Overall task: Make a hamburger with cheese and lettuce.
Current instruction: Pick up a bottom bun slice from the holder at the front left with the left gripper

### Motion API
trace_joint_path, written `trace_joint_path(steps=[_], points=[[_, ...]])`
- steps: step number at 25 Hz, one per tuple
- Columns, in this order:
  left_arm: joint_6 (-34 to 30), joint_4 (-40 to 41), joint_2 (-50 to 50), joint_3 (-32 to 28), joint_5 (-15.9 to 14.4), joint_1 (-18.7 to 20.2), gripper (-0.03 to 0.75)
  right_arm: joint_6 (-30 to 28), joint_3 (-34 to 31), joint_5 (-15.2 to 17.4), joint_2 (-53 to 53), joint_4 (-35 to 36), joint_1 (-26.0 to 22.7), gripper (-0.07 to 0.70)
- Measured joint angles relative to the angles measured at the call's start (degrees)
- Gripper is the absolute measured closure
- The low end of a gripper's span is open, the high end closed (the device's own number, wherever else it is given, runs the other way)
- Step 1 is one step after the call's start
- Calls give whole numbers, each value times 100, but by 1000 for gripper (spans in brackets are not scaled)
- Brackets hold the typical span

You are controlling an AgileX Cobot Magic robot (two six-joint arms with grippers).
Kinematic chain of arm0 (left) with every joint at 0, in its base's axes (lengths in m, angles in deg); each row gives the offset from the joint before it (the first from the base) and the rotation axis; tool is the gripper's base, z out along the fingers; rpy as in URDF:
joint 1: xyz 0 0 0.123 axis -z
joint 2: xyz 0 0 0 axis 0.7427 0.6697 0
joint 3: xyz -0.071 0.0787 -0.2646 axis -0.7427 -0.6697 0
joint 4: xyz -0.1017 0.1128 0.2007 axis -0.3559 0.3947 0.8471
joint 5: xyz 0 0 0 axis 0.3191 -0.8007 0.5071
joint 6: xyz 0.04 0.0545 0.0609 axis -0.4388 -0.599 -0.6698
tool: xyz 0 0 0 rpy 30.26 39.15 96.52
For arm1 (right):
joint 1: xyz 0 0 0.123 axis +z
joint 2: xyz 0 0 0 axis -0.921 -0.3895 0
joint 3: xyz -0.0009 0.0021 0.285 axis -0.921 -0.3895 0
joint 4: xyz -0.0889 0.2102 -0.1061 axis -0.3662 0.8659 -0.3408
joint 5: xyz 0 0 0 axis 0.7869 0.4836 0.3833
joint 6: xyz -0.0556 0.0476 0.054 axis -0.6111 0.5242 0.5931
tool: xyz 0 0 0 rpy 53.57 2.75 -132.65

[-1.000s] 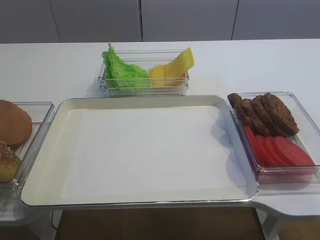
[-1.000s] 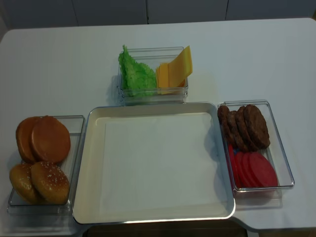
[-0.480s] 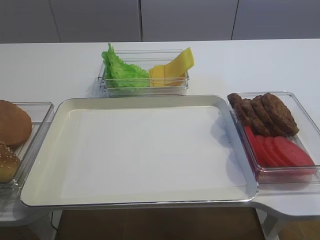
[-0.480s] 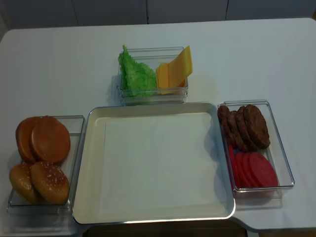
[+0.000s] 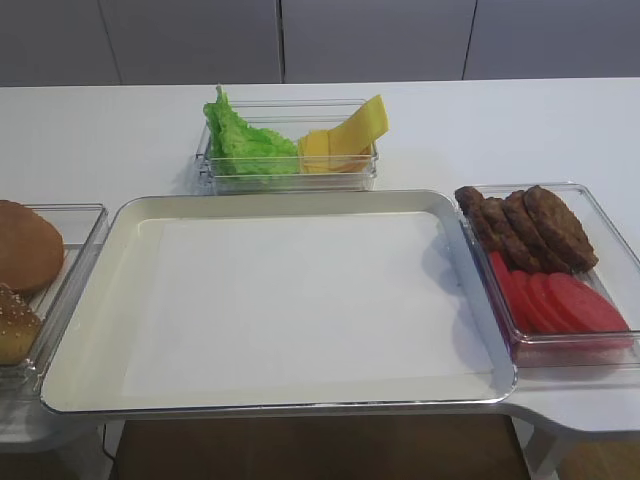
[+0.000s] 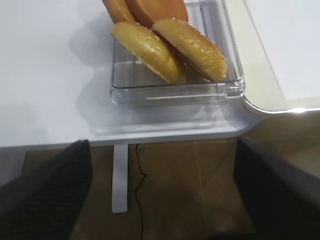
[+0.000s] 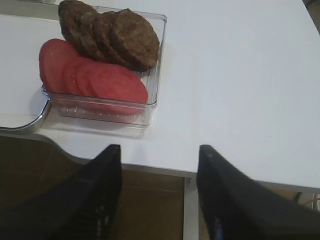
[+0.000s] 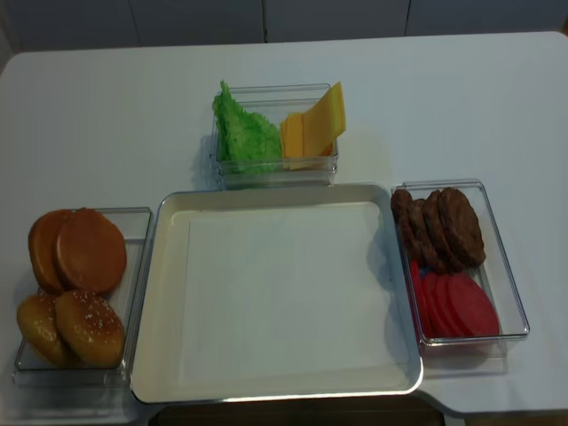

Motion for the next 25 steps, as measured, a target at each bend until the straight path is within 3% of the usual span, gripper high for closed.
trace_joint_path(steps=[12,25], points=[[-12,439,1434,1053,-84,0,37,0,0,0,0,0,0,240],[20,882,1608,1123,-127,0,37,0,0,0,0,0,0,240]])
